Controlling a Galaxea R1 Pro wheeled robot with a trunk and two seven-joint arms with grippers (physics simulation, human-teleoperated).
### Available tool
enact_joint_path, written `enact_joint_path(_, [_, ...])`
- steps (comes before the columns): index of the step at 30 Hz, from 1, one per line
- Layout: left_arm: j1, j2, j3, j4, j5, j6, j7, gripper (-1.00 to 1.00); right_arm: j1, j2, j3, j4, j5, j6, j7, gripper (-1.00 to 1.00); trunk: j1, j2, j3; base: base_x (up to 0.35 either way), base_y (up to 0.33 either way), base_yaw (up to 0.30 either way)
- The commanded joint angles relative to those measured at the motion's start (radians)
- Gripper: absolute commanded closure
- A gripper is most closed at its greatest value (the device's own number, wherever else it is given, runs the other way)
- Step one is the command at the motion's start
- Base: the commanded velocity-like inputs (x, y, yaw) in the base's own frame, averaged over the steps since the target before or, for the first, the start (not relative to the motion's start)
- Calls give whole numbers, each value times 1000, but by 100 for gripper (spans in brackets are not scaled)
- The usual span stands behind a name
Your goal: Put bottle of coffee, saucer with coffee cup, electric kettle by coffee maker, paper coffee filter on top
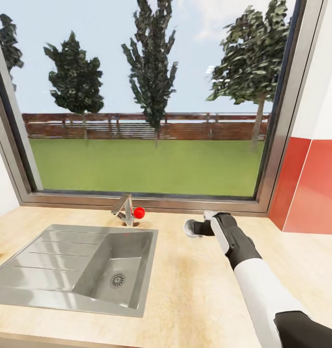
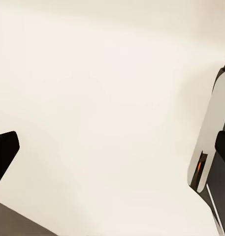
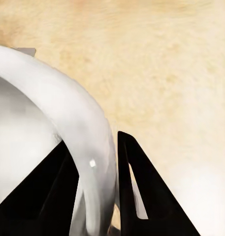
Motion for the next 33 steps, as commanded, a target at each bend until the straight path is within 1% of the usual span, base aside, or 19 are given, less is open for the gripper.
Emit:
enact_joint_path(1, [-1, 0, 8, 2, -6, -4, 2, -100, 0, 0, 2, -6, -17, 3, -5, 100, 0, -1, 0, 0, 0, 0])
enact_joint_path(5, [-1, 0, 8, 4, -5, -3, 2, -100, 0, 1, 5, -15, -30, 3, -4, 100, 0, -1, 0, 0, 0, 0])
enact_joint_path(9, [3, 0, 8, 7, -4, -3, 2, -100, 0, 1, 7, -16, -33, 4, -3, 100, 0, -1, 0, 0, 0, 0])
enact_joint_path(12, [6, -17, 12, 2, -3, -12, -6, -100, 0, 8, 3, -33, -34, 13, -5, 100, 0, -1, 0, 0, 0, 0])
enact_joint_path(15, [6, -18, 13, 2, -3, -12, -7, -100, 0, 9, 2, -31, -33, 9, -5, 100, 0, -1, 0, 0, 0, 0])
enact_joint_path(21, [6, -21, 14, 2, -3, -12, -8, -100, 0, -1, -2, -33, -33, 8, -7, 100, 0, -1, 0, 0, 0, 0])
enact_joint_path(33, [6, -26, 14, 1, -3, -12, -8, -100, 0, -3, 2, -97, -33, 12, -9, 100, 0, -1, 0, 0, 0, 0])
